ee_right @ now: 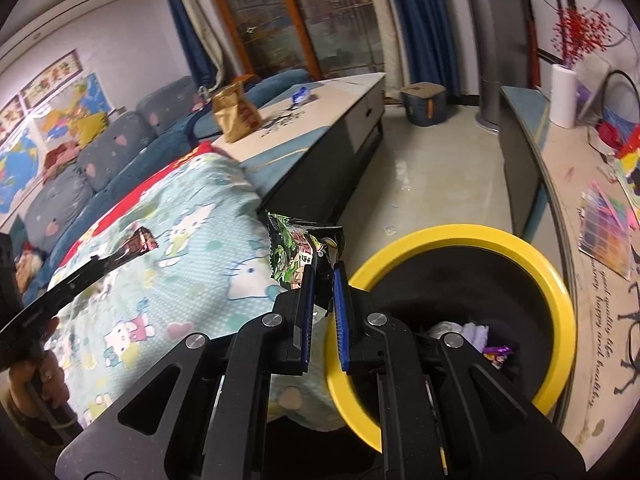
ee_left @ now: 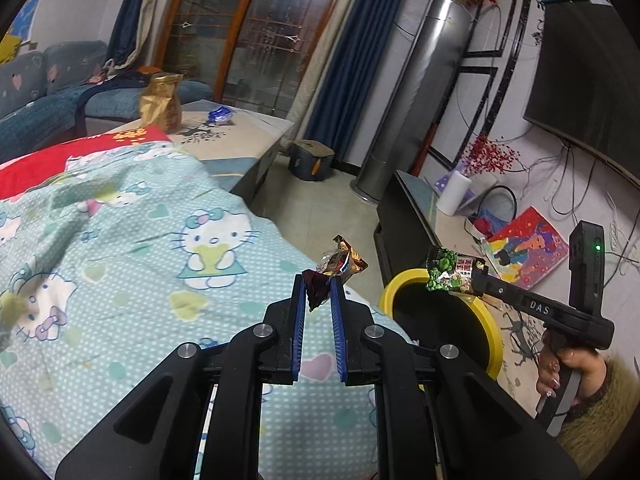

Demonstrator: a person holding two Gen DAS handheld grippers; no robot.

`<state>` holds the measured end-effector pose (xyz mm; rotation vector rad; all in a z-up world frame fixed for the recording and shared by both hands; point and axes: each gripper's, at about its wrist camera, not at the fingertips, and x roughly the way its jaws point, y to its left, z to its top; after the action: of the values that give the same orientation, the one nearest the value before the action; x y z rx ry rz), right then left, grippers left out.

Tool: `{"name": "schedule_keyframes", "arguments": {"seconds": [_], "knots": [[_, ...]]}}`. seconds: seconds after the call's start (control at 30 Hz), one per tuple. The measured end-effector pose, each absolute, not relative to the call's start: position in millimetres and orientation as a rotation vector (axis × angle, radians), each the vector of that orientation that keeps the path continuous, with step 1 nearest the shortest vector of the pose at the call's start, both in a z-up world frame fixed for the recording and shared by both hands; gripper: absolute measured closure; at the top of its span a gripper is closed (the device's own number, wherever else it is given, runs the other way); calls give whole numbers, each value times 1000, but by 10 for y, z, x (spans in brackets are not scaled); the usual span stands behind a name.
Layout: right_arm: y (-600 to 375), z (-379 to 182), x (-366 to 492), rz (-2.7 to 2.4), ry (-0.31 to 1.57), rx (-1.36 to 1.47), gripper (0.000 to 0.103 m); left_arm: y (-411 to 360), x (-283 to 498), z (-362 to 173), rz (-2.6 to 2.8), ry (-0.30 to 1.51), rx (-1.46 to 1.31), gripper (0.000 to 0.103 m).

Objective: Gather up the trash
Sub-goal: 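Carry the chocolate bar and green packet together over the yellow bin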

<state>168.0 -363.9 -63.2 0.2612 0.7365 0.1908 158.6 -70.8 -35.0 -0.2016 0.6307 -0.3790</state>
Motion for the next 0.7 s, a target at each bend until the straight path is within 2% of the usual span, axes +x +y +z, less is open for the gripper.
{"name": "schedule_keyframes", "arguments": {"seconds": [0.7], "knots": [[-4232,-691,1475,44,721,305,97,-1490,1567,-337,-541,634,-95,91]]}}
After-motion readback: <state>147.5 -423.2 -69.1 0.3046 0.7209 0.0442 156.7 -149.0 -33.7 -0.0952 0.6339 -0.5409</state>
